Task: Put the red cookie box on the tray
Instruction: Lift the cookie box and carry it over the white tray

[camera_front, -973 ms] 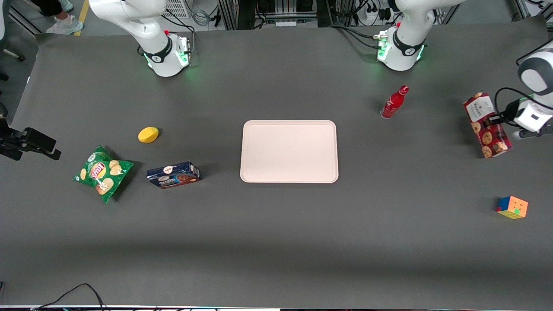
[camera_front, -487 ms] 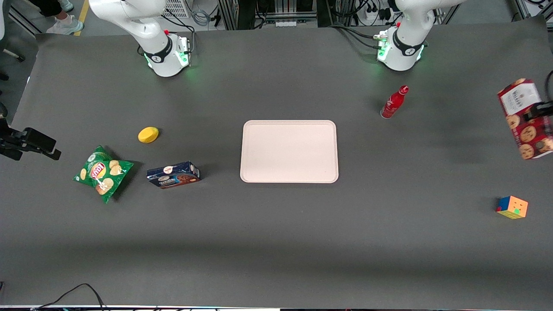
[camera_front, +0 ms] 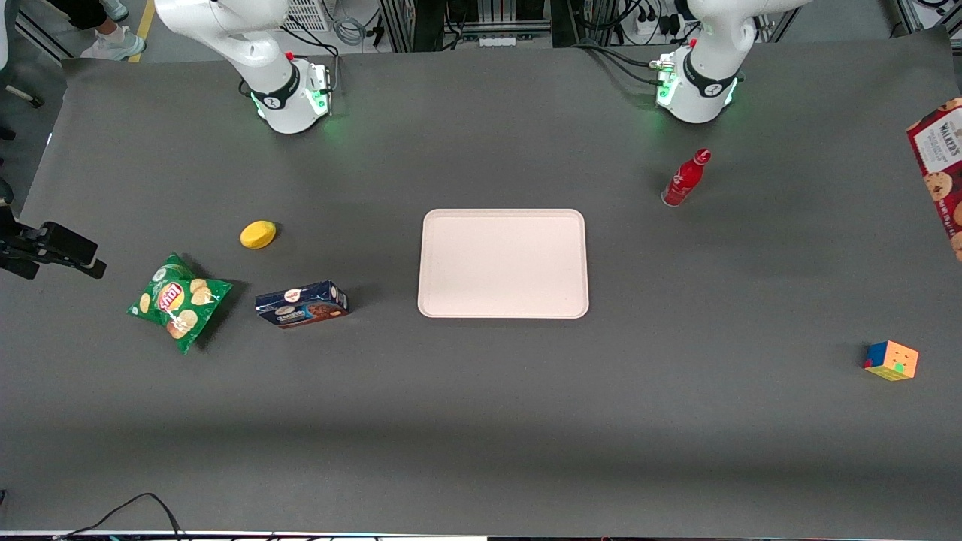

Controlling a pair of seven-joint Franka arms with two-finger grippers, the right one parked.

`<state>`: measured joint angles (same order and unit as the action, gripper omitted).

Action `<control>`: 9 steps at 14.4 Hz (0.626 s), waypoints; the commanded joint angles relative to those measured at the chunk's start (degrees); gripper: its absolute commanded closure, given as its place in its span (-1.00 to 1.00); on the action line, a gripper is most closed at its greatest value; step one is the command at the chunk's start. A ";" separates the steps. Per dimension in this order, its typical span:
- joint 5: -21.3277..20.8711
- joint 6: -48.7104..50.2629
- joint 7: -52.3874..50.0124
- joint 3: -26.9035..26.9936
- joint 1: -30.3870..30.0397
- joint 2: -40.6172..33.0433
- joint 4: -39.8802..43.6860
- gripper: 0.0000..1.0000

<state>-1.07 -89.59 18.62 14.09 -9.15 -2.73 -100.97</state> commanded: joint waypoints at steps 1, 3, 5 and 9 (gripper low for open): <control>-0.17 6.17 -10.93 -7.56 0.53 1.06 4.55 0.87; 0.01 6.79 -15.35 -14.32 0.53 0.71 4.73 0.87; 0.27 7.49 -20.26 -19.95 0.53 0.62 5.69 0.87; 4.14 8.29 -32.04 -32.07 0.53 0.62 5.87 0.87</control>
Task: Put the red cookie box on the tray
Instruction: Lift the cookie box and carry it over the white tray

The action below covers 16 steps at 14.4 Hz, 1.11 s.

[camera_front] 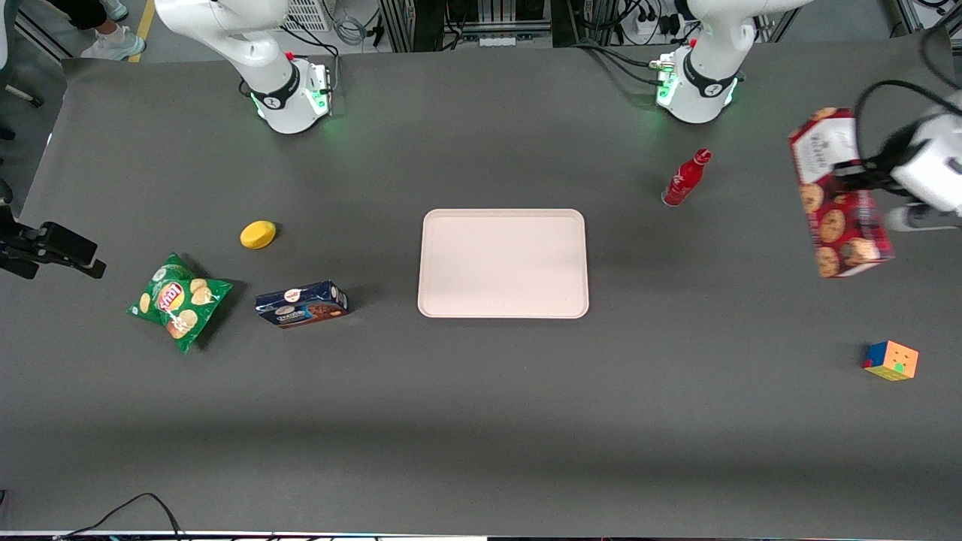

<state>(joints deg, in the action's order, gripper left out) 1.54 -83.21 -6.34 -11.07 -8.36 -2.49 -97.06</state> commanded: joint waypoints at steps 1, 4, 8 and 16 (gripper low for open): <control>1.80 1.74 -9.28 -9.73 -0.25 0.38 1.96 0.87; 3.73 -0.80 -17.71 -17.91 -0.08 0.82 1.70 0.87; 3.56 -7.30 -30.37 -28.11 0.36 3.10 0.64 0.87; -5.04 -25.83 -39.36 -30.68 6.33 12.68 -7.78 0.80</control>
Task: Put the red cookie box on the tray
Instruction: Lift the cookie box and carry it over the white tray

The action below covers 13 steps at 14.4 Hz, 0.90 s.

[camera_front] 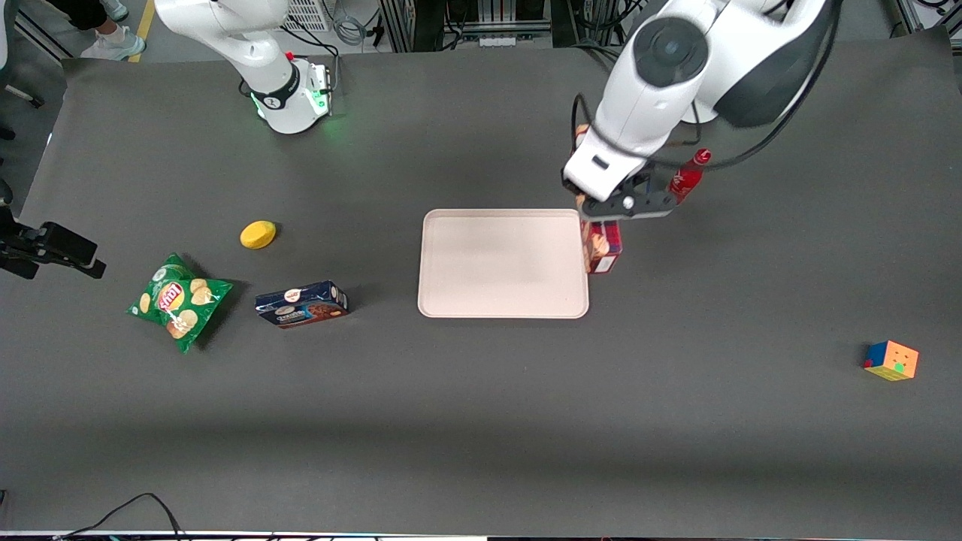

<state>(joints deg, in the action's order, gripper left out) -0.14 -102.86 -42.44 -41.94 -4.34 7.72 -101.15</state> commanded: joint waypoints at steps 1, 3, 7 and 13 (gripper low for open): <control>-4.33 -8.73 -4.22 0.19 2.84 3.43 -5.18 0.80; -6.44 -13.13 -7.99 0.19 3.80 6.50 -7.12 0.80; -13.02 -19.56 -14.07 0.19 5.39 13.09 -9.41 0.81; -24.10 -25.71 -19.52 0.28 5.57 21.53 -10.82 0.81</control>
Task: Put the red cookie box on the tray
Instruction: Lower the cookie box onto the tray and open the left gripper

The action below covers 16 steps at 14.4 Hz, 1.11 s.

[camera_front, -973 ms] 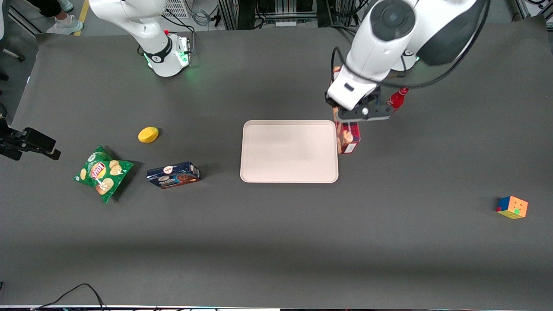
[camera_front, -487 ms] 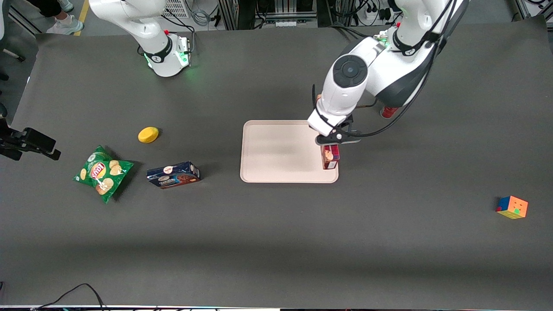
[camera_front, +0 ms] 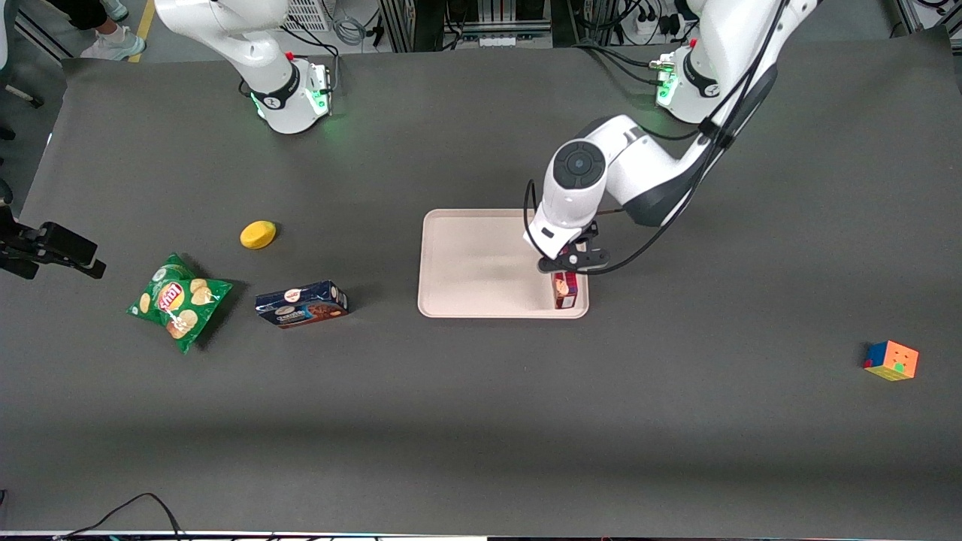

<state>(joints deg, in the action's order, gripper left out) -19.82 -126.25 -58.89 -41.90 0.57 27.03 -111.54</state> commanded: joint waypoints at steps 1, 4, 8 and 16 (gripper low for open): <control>-5.22 -2.69 -3.25 0.32 0.66 3.11 -0.52 0.80; -7.07 -3.30 -4.39 0.50 0.66 4.96 -0.61 0.79; -8.04 -3.48 -4.39 0.68 0.66 6.19 -0.61 0.60; -8.04 -3.48 -4.48 0.94 0.57 6.55 -0.35 -1.00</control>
<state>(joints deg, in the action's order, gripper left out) -26.51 -129.08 -61.67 -41.30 0.58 33.54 -112.01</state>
